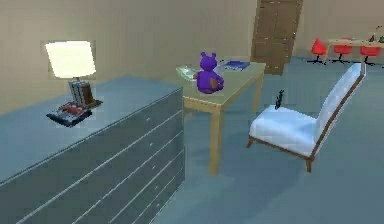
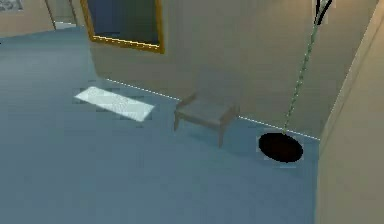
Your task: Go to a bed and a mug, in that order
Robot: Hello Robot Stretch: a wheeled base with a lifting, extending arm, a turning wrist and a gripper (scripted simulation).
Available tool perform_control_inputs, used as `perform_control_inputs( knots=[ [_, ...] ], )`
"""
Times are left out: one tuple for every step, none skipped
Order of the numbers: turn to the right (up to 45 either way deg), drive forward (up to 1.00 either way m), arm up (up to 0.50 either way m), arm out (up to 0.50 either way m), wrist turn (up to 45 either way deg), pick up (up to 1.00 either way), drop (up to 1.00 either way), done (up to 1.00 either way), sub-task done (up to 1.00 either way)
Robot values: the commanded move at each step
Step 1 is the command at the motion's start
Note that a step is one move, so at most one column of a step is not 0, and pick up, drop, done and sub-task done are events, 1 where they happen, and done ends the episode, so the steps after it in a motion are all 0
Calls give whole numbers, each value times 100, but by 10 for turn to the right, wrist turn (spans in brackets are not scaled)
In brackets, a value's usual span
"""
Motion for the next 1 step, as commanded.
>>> perform_control_inputs(
  knots=[
    [300, 0, 0, 0, 0, 0, 0, 0, 0]
  ],
)
